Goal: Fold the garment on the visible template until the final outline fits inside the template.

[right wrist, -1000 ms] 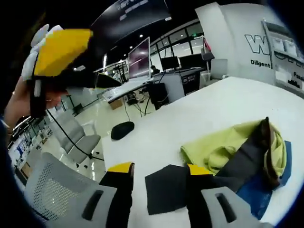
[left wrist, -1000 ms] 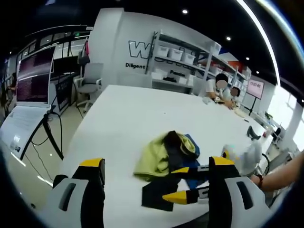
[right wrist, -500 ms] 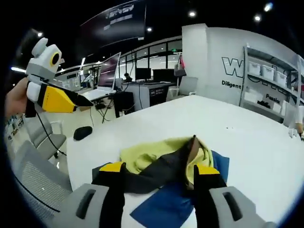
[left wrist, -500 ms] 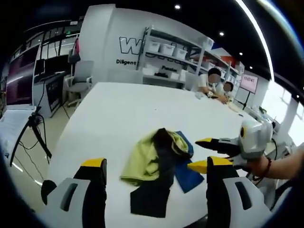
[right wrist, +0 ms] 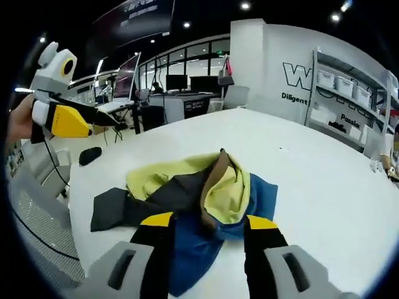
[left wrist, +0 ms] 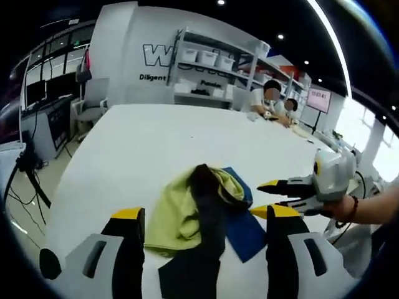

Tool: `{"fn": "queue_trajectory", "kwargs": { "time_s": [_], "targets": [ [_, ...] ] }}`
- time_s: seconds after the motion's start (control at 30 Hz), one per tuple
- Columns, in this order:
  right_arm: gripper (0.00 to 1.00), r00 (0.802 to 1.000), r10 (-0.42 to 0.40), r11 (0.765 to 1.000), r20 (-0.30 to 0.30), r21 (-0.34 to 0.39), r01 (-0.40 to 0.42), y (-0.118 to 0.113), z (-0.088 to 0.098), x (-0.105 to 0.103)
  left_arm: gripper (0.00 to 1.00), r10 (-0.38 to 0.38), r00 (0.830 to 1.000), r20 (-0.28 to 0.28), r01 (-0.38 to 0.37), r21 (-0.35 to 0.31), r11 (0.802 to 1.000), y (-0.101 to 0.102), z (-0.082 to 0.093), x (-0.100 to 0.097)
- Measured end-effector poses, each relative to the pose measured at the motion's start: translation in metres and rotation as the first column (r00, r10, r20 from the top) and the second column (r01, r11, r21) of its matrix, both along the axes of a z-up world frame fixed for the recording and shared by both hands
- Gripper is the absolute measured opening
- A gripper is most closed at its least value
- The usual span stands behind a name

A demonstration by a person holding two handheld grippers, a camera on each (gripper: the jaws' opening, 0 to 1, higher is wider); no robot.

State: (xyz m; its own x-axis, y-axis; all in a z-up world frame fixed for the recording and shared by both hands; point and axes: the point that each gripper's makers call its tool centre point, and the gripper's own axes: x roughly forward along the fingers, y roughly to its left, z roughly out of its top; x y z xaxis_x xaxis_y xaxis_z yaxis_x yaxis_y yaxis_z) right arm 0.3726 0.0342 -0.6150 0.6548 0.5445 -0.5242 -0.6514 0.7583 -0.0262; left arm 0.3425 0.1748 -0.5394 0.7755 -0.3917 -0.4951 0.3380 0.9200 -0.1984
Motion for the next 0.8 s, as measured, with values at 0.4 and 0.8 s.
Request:
{"fn": "queue_trajectory", "kwargs": {
  "time_s": [0.4,0.8],
  "targets": [
    [0.21,1.0,0.009,0.999,-0.025,-0.035,-0.009,-0.004,-0.026,0.01,0.6,-0.08,0.996,-0.035,0.08,-0.02,0.997,-0.029,-0.034,0.04],
    [0.15,0.999,0.004,1.0,-0.036,-0.025,-0.005,-0.005,-0.034,0.014,0.48,-0.137,0.985,-0.11,0.14,0.025,0.99,-0.046,-0.081,0.062]
  ]
}}
